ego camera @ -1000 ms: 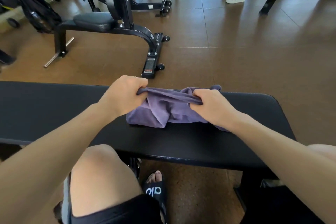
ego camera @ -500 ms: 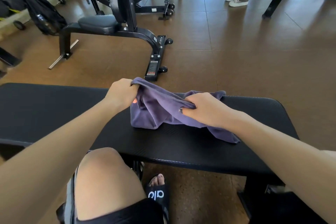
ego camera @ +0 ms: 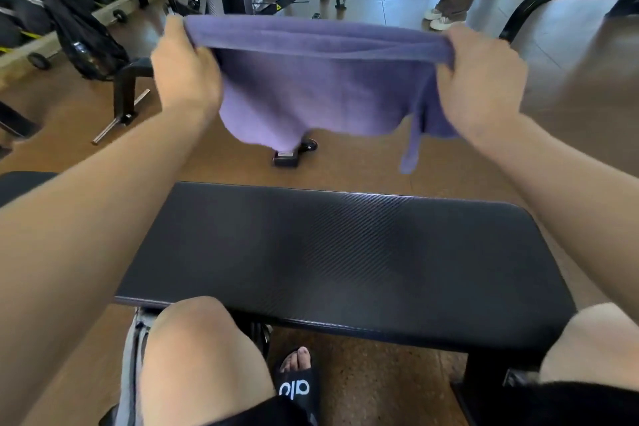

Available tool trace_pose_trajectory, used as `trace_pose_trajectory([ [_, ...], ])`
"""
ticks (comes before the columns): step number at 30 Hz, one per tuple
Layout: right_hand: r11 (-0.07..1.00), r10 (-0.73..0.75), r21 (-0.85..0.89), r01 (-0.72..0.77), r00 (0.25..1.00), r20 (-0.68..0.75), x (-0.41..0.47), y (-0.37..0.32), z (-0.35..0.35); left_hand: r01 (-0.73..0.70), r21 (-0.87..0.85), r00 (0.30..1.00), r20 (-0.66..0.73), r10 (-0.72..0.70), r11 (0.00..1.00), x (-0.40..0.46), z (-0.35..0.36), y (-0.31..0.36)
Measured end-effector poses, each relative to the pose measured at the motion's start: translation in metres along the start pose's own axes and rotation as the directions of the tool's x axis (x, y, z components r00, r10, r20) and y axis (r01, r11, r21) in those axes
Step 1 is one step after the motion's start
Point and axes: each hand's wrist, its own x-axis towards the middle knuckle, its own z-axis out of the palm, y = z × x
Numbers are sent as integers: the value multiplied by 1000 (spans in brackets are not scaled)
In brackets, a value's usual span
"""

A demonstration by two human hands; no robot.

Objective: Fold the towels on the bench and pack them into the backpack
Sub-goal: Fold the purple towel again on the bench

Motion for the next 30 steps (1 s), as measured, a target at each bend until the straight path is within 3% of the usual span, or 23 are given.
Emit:
trace_pose_trajectory([
  [3, 996, -84, 35, 84, 996, -5, -17, 7, -4, -120, 144, 992, -33, 126, 982, -5, -10, -26],
  [6, 973, -232, 26, 231, 956, 178, -68, 13, 15, -367, 437, 929, 207, 305, 821, -28, -15, -85],
  [8, 963, -258, 19, 268, 904, 340, -104, 17, 30, -592, 495, 799, 461, 385, 635, -48, -22, -121],
  [11, 949, -241, -23, 313, 773, 587, -149, 20, 45, -822, 340, 522, 771, 365, 458, -77, -32, -165],
  [13, 941, -225, -13, 337, 655, 721, -172, 19, 48, -893, 211, 360, 864, 352, 397, -94, -37, -187],
  [15, 940, -231, 14, 340, 606, 761, -189, 15, 44, -916, 119, 266, 895, 358, 382, -107, -39, -200],
  [22, 944, -223, 47, 326, 528, 819, -208, 12, 21, -922, 48, 193, 917, 350, 383, -116, -46, -210],
  [26, 933, -187, 1, 361, 480, 857, -209, 20, 14, -908, 133, 256, 927, 275, 398, -120, -54, -210],
  [28, 914, -161, -25, 405, 420, 893, -207, 22, 11, -873, 228, 321, 934, 156, 431, -125, -60, -208],
  [30, 891, -129, -37, 453, 330, 935, -202, 19, 7, -849, 267, 310, 951, 20, 456, -131, -65, -203],
])
